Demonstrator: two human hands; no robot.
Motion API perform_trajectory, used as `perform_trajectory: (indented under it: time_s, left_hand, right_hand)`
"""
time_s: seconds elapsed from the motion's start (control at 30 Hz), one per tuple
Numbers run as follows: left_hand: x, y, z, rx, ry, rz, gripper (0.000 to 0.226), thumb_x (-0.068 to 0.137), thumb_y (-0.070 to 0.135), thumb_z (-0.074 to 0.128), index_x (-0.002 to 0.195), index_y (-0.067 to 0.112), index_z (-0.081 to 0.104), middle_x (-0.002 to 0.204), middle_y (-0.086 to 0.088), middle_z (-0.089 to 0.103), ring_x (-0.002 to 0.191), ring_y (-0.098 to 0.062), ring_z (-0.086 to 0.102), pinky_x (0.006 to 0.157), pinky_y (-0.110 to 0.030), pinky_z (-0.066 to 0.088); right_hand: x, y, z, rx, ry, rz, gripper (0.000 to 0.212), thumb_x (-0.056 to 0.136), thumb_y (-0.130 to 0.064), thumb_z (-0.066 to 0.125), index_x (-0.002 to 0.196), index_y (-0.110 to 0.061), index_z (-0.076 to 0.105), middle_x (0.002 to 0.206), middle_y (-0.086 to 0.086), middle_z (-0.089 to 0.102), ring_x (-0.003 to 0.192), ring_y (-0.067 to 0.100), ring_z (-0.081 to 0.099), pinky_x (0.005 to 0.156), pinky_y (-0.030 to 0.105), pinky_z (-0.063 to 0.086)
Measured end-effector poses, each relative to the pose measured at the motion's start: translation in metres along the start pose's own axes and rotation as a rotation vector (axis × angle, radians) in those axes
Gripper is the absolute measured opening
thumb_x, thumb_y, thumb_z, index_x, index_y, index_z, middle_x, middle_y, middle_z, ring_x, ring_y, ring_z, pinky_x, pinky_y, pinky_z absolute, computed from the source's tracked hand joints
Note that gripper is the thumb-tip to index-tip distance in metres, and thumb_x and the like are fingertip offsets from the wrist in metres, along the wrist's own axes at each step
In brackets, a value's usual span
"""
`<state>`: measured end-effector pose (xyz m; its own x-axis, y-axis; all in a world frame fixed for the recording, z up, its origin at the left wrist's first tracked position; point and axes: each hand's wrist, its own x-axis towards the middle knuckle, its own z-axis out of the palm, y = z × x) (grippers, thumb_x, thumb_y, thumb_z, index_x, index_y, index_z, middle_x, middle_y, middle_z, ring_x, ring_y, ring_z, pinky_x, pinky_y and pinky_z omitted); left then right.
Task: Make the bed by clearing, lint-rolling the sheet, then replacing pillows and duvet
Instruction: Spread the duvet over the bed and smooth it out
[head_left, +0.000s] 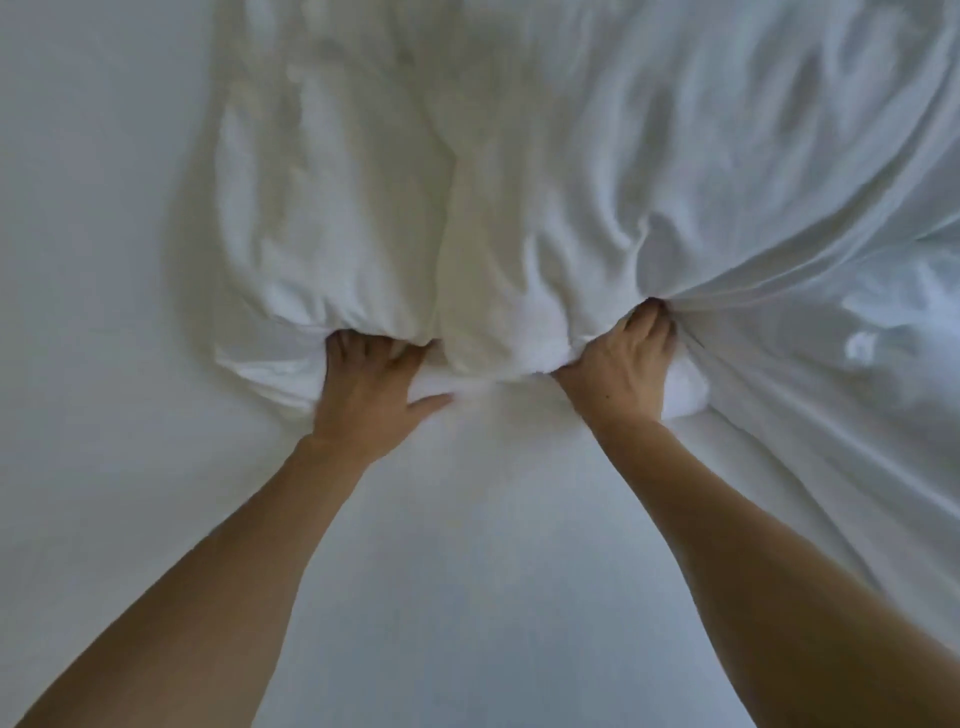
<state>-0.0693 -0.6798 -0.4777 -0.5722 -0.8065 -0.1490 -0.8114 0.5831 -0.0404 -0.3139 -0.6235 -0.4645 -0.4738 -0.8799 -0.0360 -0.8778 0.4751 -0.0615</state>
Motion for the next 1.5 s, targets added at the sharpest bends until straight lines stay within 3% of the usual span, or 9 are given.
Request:
perform_trajectory:
  time_s: [0.13, 0.37, 0.57, 0.83, 1.07, 1.17, 1.27, 1.4, 1.5]
  left_hand:
    - [0.002, -0.003, 0.046, -0.049, 0.292, 0.006, 0.049, 0.084, 0.059, 0.05, 0.117, 0.023, 0.053, 0.113, -0.019, 0.052, 0.102, -0.04, 0.045, 0.089, -0.052, 0.029]
    - [0.0, -0.006, 0.052, -0.053, 0.375, 0.027, 0.048, 0.083, 0.049, 0.055, 0.113, 0.012, 0.052, 0.105, -0.02, 0.043, 0.094, -0.037, 0.039, 0.081, -0.05, 0.029]
    - [0.0, -0.005, 0.049, -0.067, 0.48, 0.048, 0.056, 0.078, 0.045, 0.061, 0.126, 0.018, 0.048, 0.106, -0.016, 0.043, 0.094, -0.035, 0.04, 0.077, -0.048, 0.03]
    - [-0.024, -0.001, -0.021, -0.129, 0.192, 0.018, 0.057, 0.07, 0.02, 0.079, 0.123, 0.013, 0.062, 0.076, -0.018, 0.058, 0.065, -0.037, 0.06, 0.057, -0.041, 0.045]
    - [-0.198, -0.107, -0.167, -0.019, 0.221, 0.33, 0.034, 0.082, 0.021, 0.049, 0.115, 0.012, 0.056, 0.085, -0.016, 0.056, 0.074, -0.036, 0.056, 0.07, -0.047, 0.041]
    - [-0.26, -0.107, -0.239, -0.294, 0.247, -0.233, 0.034, 0.082, -0.002, 0.049, 0.113, 0.001, 0.062, 0.109, -0.027, 0.059, 0.1, -0.045, 0.055, 0.087, -0.057, 0.046]
    - [-0.315, -0.064, -0.285, -0.786, -0.033, -0.862, 0.06, 0.095, 0.025, 0.06, 0.145, 0.005, 0.035, 0.143, -0.026, 0.04, 0.129, -0.04, 0.042, 0.103, -0.05, 0.037]
    - [-0.367, -0.008, -0.292, -1.184, -0.516, -1.048, 0.076, 0.092, 0.033, 0.066, 0.151, 0.012, 0.023, 0.131, -0.021, 0.055, 0.096, -0.033, 0.064, 0.083, -0.042, 0.051]
    - [-0.38, 0.022, -0.275, -1.263, -0.557, -1.068, 0.063, 0.094, 0.029, 0.062, 0.148, 0.012, 0.032, 0.116, -0.017, 0.059, 0.084, -0.027, 0.063, 0.071, -0.037, 0.052]
  right_hand:
    - [0.002, 0.004, 0.036, -0.055, 0.06, 0.047, 0.087, 0.082, -0.063, 0.038, 0.145, -0.003, 0.033, 0.139, 0.026, 0.042, 0.127, 0.043, 0.037, 0.113, 0.042, 0.013]
    - [0.004, 0.001, 0.029, -0.065, 0.031, 0.075, 0.089, 0.083, -0.064, 0.046, 0.148, -0.007, 0.026, 0.144, 0.022, 0.035, 0.132, 0.039, 0.031, 0.114, 0.04, 0.013]
    - [0.011, 0.001, 0.021, -0.11, 0.19, 0.052, 0.047, 0.088, -0.036, 0.056, 0.123, -0.004, 0.055, 0.104, 0.02, 0.058, 0.091, 0.039, 0.055, 0.082, 0.04, 0.039]
    - [-0.027, -0.008, -0.06, 0.096, -0.274, 0.04, 0.032, 0.093, -0.035, 0.053, 0.114, -0.012, 0.06, 0.112, 0.014, 0.065, 0.101, 0.04, 0.058, 0.07, 0.034, 0.033]
    - [-0.192, -0.033, -0.233, 0.451, -0.867, 0.128, 0.051, 0.089, -0.062, 0.05, 0.099, -0.012, 0.052, 0.107, 0.007, 0.059, 0.09, 0.024, 0.055, 0.077, 0.031, 0.042]
    - [-0.209, -0.056, -0.317, 0.476, -0.913, 0.026, 0.05, 0.091, -0.059, 0.049, 0.103, -0.01, 0.054, 0.109, 0.008, 0.059, 0.091, 0.025, 0.055, 0.077, 0.031, 0.041]
    - [-0.202, -0.076, -0.395, 0.482, -0.896, -0.046, 0.056, 0.094, -0.054, 0.047, 0.121, -0.006, 0.054, 0.125, 0.011, 0.058, 0.103, 0.027, 0.056, 0.082, 0.029, 0.037]
    - [-0.199, -0.085, -0.435, 0.313, -0.868, -0.144, 0.058, 0.094, -0.052, 0.046, 0.128, -0.005, 0.053, 0.127, 0.01, 0.057, 0.112, 0.028, 0.055, 0.085, 0.031, 0.037]
    - [-0.212, -0.073, -0.395, -0.008, -0.776, -0.198, 0.046, 0.091, -0.049, 0.05, 0.121, -0.015, 0.056, 0.117, 0.003, 0.061, 0.106, 0.025, 0.058, 0.081, 0.031, 0.038]
